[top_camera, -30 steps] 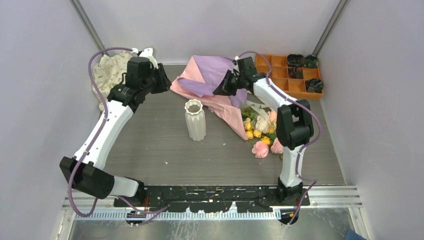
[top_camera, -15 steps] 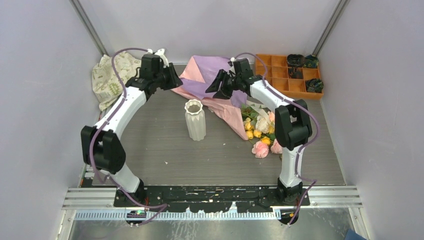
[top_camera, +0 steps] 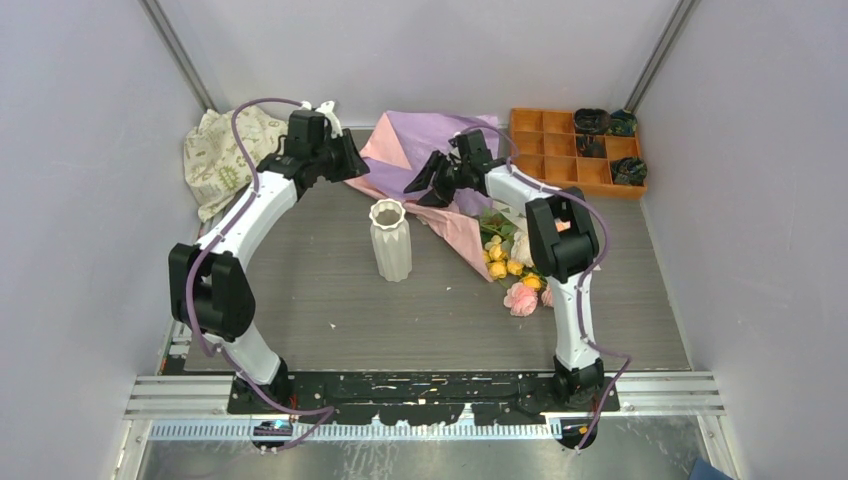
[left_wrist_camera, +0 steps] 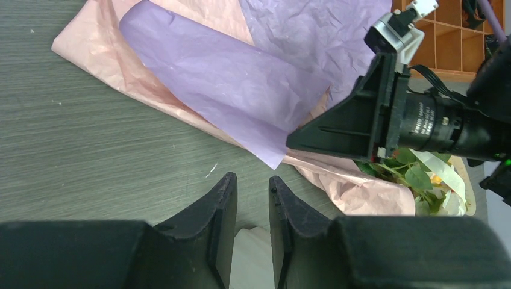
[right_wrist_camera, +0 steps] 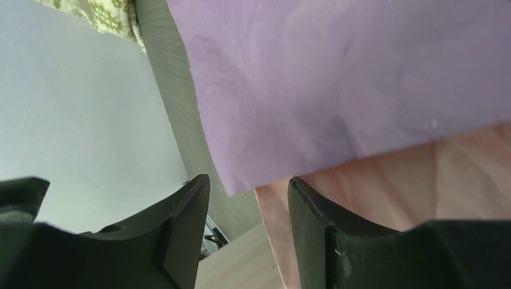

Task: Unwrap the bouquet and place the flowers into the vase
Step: Unfold the wrapping paper at the center of the board.

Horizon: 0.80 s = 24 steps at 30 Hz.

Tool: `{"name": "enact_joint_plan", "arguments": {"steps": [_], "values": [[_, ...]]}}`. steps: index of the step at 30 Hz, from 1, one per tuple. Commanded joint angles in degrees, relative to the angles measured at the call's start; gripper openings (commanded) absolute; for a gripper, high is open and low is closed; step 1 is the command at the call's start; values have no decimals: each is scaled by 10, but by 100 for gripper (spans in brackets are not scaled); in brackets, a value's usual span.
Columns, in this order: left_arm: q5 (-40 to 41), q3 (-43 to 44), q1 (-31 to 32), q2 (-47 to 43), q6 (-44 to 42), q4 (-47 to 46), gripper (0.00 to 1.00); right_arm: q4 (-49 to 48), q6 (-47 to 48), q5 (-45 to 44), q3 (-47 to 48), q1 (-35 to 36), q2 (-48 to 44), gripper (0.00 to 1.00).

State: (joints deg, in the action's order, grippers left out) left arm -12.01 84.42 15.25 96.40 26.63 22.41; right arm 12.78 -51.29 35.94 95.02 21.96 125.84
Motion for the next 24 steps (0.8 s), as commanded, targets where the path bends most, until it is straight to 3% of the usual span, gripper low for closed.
{"name": "enact_joint_plan", "arguments": {"steps": [1,7,11,15,21,24], "values": [[-3,-1,-2,-21,-1,-37,27,-42,-36,10,62,3,33,55],[5,-13,-2,-34,-8,-35,27,-53,-71,0,123,4,84,44],[16,-15,-2,-40,-17,-30,27,-42,-74,3,163,5,106,15],[18,-15,-4,-33,-19,-36,27,-41,-69,1,162,9,101,2],[-16,22,-11,15,-9,-43,27,-77,-77,15,113,15,64,1],[-26,23,-16,19,-11,-57,32,-108,-82,33,75,20,27,1]]}}
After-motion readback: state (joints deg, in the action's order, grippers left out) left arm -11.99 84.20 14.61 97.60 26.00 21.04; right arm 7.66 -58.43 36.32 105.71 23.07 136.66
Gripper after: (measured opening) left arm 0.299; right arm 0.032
